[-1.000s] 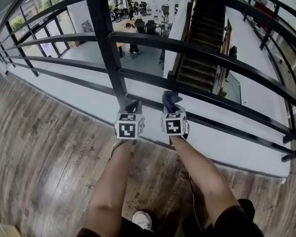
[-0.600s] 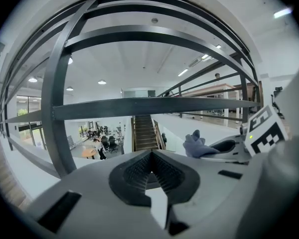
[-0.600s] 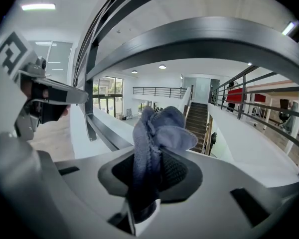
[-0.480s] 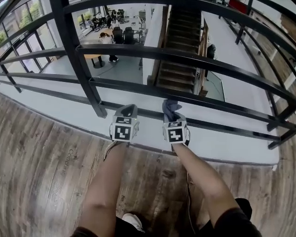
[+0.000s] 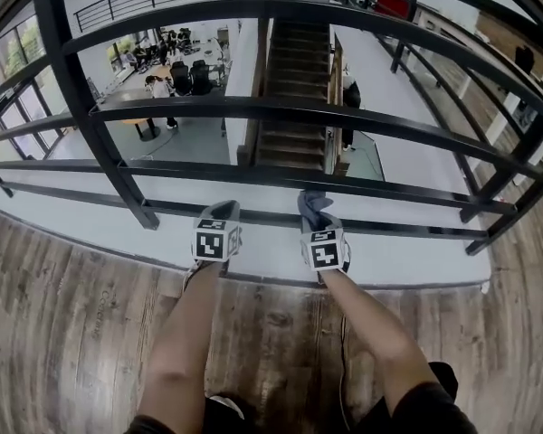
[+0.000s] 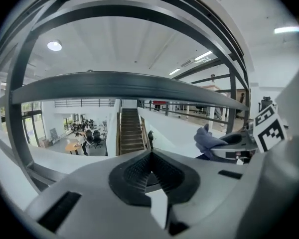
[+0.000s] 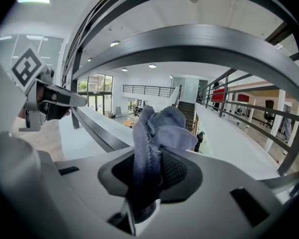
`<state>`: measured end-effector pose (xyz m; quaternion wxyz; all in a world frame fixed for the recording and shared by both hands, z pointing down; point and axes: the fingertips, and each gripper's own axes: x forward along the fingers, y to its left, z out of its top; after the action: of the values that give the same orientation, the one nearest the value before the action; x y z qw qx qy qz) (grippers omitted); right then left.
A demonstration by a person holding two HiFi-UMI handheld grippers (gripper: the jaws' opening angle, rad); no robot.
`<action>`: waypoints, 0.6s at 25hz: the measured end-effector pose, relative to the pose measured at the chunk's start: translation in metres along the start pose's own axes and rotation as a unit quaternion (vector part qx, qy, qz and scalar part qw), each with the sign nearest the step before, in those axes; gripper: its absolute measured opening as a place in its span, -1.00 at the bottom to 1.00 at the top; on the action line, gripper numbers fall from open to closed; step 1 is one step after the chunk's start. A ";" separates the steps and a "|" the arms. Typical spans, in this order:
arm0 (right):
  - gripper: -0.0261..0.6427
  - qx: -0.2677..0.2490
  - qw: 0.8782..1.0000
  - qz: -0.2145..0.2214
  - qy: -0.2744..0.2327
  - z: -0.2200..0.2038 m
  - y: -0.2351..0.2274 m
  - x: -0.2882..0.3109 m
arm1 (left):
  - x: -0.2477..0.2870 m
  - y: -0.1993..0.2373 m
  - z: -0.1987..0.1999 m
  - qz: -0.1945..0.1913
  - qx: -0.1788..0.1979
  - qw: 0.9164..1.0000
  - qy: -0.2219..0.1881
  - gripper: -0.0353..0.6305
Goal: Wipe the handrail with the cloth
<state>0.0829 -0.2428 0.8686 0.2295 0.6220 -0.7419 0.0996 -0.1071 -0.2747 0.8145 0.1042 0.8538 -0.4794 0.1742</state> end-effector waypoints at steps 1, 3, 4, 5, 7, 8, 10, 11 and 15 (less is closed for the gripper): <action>-0.63 0.003 1.000 -0.004 0.000 -0.002 -0.011 -0.005 | 0.005 -0.010 0.003 -0.006 0.000 1.000 -0.001 -0.89; -0.63 0.006 1.000 -0.014 0.001 -0.009 -0.037 -0.015 | 0.016 -0.032 0.009 -0.019 -0.001 1.000 -0.005 -0.89; -0.63 0.006 1.000 -0.020 0.003 -0.013 -0.050 -0.019 | 0.021 -0.044 0.012 -0.026 -0.002 1.000 -0.007 -0.89; -0.63 0.004 1.000 -0.025 0.005 -0.018 -0.061 -0.024 | 0.027 -0.056 0.014 -0.033 -0.004 0.999 -0.006 -0.89; -0.63 0.001 0.999 -0.033 0.007 -0.026 -0.080 -0.032 | 0.036 -0.081 0.015 -0.047 -0.004 0.999 -0.002 -0.89; -0.63 0.002 0.999 -0.037 0.006 -0.029 -0.090 -0.036 | 0.041 -0.094 0.014 -0.055 -0.001 0.999 0.001 -0.90; -0.63 0.004 0.999 -0.046 0.007 -0.036 -0.112 -0.043 | 0.051 -0.123 0.013 -0.072 0.011 0.997 0.006 -0.89; -0.63 0.006 0.999 -0.051 0.009 -0.041 -0.125 -0.047 | 0.055 -0.138 0.015 -0.081 0.022 0.996 0.007 -0.89; -0.63 0.022 0.997 -0.073 0.017 -0.059 -0.173 -0.067 | 0.066 -0.192 0.026 -0.108 0.071 0.992 -0.007 -0.89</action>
<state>0.2713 -0.1943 0.8650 0.2350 0.6775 -0.6883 0.1097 0.0941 -0.2354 0.8149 0.0579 0.9068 -0.3718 0.1899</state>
